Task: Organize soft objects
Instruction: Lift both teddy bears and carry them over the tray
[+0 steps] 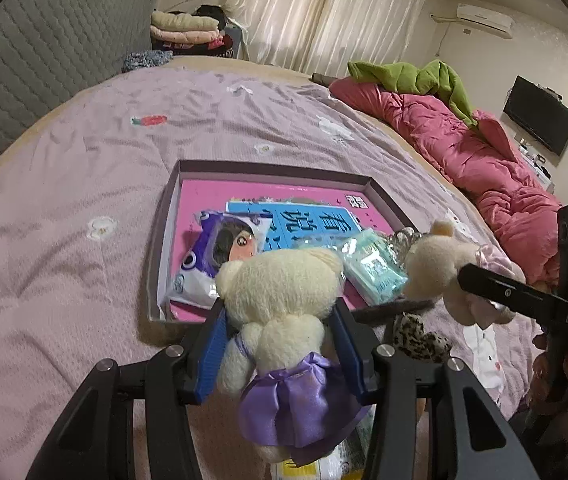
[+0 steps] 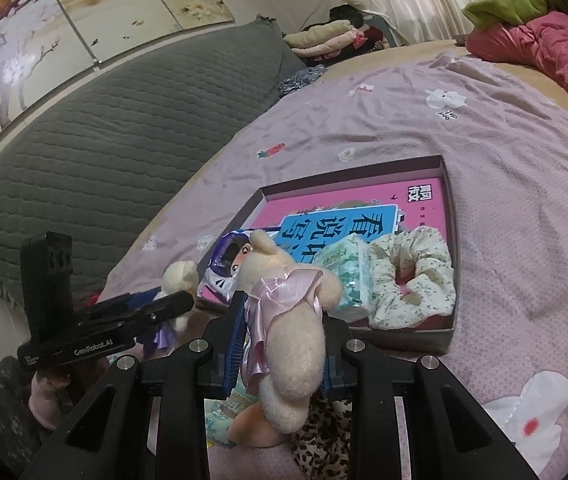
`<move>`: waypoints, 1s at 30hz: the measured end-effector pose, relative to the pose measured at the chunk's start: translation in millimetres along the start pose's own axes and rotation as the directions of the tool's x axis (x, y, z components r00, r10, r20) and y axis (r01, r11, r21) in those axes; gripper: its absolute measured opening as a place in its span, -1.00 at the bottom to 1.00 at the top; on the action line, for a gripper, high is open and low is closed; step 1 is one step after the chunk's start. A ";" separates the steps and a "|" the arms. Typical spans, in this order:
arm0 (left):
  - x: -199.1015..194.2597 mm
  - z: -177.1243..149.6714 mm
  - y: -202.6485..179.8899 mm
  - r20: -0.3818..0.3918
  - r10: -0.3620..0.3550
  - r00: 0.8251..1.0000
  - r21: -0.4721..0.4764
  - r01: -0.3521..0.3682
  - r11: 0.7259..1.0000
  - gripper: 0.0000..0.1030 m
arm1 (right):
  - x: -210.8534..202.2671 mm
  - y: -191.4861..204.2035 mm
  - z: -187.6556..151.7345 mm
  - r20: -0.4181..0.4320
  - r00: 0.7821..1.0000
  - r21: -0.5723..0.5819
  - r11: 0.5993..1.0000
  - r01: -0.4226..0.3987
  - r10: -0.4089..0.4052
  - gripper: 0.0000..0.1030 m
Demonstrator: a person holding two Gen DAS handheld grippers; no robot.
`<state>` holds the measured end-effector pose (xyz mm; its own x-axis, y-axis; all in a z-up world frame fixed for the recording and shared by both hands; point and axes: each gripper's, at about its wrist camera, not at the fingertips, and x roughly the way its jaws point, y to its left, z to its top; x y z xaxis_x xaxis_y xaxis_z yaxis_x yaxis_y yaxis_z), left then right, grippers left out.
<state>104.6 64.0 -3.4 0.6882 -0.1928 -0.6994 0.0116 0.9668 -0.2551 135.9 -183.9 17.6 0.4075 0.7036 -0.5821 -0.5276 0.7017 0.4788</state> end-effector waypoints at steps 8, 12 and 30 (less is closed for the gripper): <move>5.2 9.5 1.2 0.025 0.015 1.000 0.008 -0.015 1.000 -0.03 | 7.2 -0.6 6.0 0.007 1.000 0.004 1.000 0.000 0.000 -0.41; 7.0 11.7 3.3 0.037 0.021 0.999 -0.003 -0.020 1.000 -0.03 | 13.5 -1.5 8.4 -0.001 1.000 0.009 1.000 -0.006 0.006 -0.41; 15.7 31.3 12.4 0.069 0.041 0.997 0.006 -0.042 0.999 -0.03 | 26.7 -3.1 22.7 0.022 0.998 0.036 0.998 -0.058 0.057 -0.41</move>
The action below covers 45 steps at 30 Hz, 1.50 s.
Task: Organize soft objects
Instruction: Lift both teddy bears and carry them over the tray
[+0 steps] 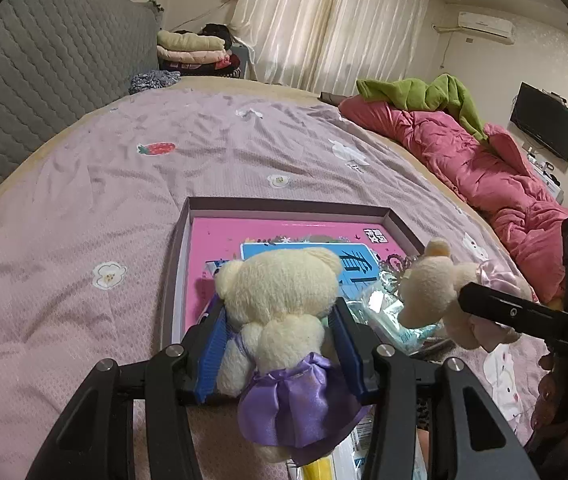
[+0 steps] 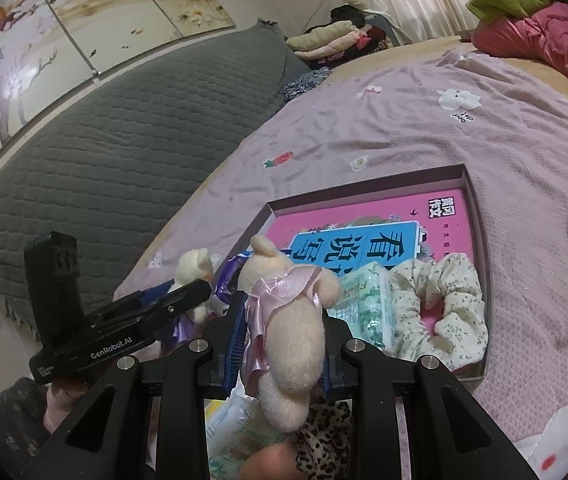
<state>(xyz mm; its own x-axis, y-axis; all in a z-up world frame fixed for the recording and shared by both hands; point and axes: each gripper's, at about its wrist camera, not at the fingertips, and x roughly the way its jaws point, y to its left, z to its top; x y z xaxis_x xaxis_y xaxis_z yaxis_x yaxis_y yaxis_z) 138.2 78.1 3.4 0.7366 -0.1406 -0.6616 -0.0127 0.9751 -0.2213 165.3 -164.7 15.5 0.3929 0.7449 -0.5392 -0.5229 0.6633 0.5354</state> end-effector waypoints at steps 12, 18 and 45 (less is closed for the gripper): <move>7.4 8.2 0.4 0.012 0.023 1.000 0.013 -0.023 1.000 -0.03 | 1.2 -0.6 4.6 0.009 0.998 0.028 0.998 -0.056 0.055 -0.41; 13.8 8.8 -0.2 0.005 0.028 1.000 0.020 -0.028 0.999 -0.03 | 7.6 1.1 5.3 -0.009 0.997 0.027 0.997 -0.072 0.072 -0.41; 39.4 7.2 1.2 -0.049 0.054 0.997 0.027 -0.053 0.998 -0.02 | 27.4 -2.7 13.0 -0.041 0.990 0.031 0.990 -0.134 0.136 -0.41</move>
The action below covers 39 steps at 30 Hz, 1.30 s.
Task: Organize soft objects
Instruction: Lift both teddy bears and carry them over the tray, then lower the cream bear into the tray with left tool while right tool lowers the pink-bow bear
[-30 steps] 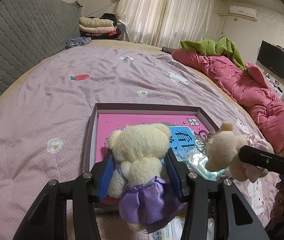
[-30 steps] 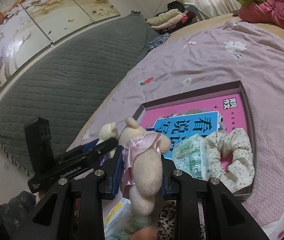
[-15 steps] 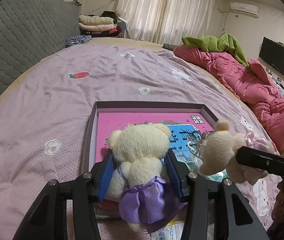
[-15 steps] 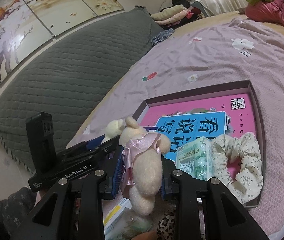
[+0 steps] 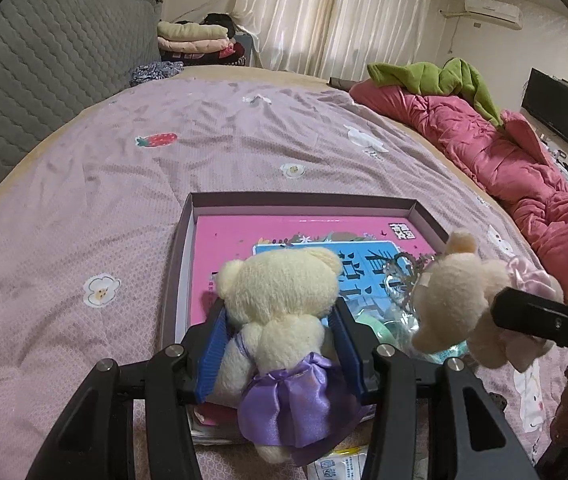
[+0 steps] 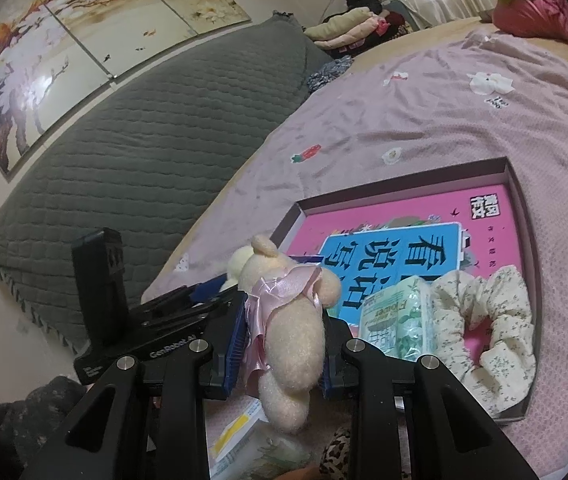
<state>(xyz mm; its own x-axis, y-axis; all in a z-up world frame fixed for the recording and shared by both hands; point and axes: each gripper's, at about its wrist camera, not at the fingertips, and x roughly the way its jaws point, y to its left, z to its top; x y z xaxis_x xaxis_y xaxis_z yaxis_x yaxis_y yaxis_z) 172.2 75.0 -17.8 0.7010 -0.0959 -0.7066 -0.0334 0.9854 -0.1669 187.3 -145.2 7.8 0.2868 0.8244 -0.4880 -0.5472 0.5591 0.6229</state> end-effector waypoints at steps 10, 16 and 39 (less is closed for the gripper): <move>8.2 -1.8 0.6 -0.032 0.009 0.999 0.004 -0.009 1.000 -0.02 | 13.1 -5.0 -1.2 -0.057 0.998 0.014 1.000 0.014 -0.013 -0.39; 9.6 -2.5 0.5 -0.039 0.008 0.999 0.013 -0.007 1.000 -0.02 | 18.6 -6.3 -2.7 -0.081 0.995 -0.005 0.998 0.061 -0.061 -0.39; 10.9 -5.2 -2.4 -0.044 0.006 0.999 0.026 -0.005 1.000 -0.02 | 22.6 -9.9 -5.4 -0.094 0.971 -0.078 0.974 0.211 -0.218 -0.29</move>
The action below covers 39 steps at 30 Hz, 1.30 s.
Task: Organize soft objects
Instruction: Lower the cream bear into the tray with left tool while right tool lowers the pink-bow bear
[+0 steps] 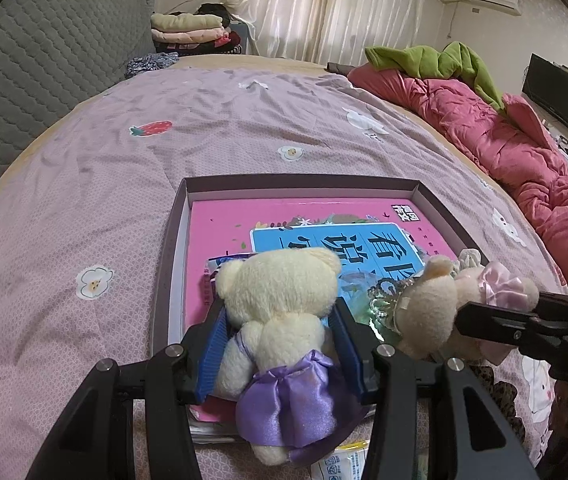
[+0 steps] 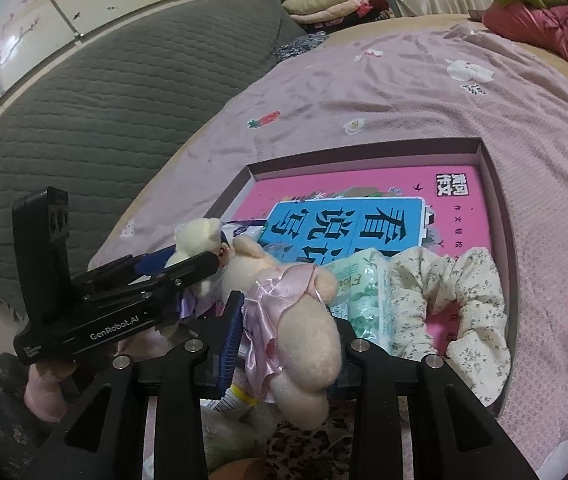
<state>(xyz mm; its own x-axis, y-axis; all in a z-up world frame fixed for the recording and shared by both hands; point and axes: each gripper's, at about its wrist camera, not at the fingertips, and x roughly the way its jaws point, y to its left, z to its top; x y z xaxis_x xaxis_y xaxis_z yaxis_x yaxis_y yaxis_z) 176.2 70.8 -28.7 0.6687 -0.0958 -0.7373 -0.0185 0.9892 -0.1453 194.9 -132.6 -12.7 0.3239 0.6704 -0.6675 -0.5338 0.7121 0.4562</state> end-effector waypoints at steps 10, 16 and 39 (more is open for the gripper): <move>-0.2 -1.1 -2.0 -0.001 0.004 1.000 0.010 -0.004 1.000 -0.02 | -2.0 -1.0 0.9 0.004 1.000 -0.005 1.000 0.023 -0.023 -0.27; -0.4 -1.4 -2.2 -0.002 0.005 1.000 0.011 -0.005 1.000 -0.02 | -4.7 -0.6 1.8 0.012 0.998 -0.019 0.998 0.055 -0.055 -0.07; 1.8 -1.4 -6.4 -0.013 0.017 1.000 0.043 -0.016 0.999 -0.02 | -23.6 -7.8 7.2 0.080 0.982 -0.032 0.985 0.172 -0.169 0.08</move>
<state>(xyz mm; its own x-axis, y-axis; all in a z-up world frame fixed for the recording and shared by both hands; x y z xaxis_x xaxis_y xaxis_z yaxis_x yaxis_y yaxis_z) 176.5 64.2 -30.0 0.6585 -0.0807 -0.7482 0.0024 0.9945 -0.1051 197.0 -152.4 3.7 0.4705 0.5550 -0.6860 -0.4949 0.8096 0.3156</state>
